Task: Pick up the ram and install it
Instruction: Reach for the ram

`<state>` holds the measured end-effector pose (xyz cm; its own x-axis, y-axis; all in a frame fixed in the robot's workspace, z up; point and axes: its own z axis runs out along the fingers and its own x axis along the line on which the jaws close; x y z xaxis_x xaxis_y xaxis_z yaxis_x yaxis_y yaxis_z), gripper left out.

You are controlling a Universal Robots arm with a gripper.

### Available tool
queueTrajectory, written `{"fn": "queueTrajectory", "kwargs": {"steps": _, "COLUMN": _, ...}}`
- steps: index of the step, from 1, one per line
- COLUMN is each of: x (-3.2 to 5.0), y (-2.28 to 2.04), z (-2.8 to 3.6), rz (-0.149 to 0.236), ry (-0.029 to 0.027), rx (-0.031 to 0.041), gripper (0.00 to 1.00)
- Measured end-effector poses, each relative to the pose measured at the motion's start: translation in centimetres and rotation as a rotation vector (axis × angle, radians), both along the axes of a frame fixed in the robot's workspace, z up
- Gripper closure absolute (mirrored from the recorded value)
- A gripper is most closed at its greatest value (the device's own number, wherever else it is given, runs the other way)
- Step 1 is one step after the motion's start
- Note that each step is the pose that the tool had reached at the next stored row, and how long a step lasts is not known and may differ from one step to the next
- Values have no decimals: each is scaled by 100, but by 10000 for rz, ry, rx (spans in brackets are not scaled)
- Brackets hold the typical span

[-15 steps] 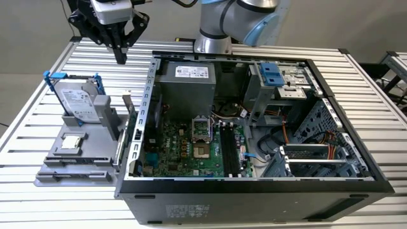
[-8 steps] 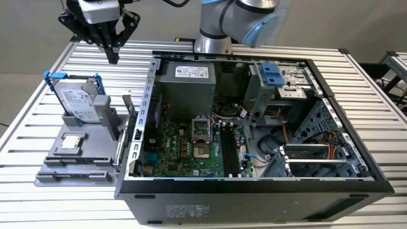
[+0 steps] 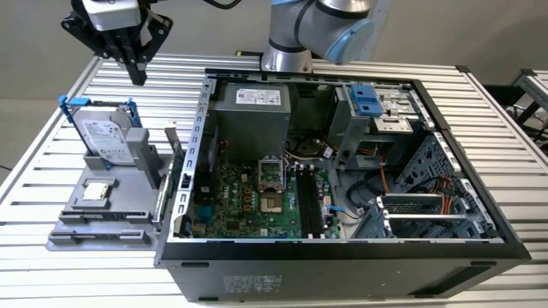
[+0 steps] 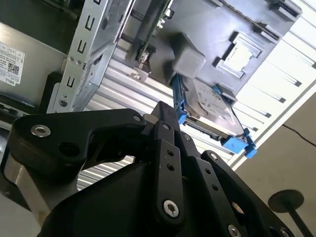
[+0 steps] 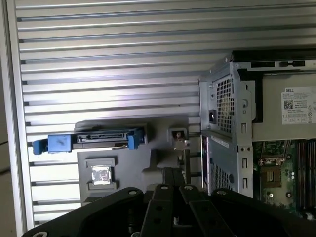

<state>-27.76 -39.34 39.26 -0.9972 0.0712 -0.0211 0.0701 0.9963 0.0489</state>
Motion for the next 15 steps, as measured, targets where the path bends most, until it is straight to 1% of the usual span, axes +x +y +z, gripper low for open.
{"fn": "queueTrajectory", "kwargs": {"steps": 15, "x": -374, "y": 10, "z": 0, "rz": 1, "ry": -1, "rx": 0, "gripper": 100}}
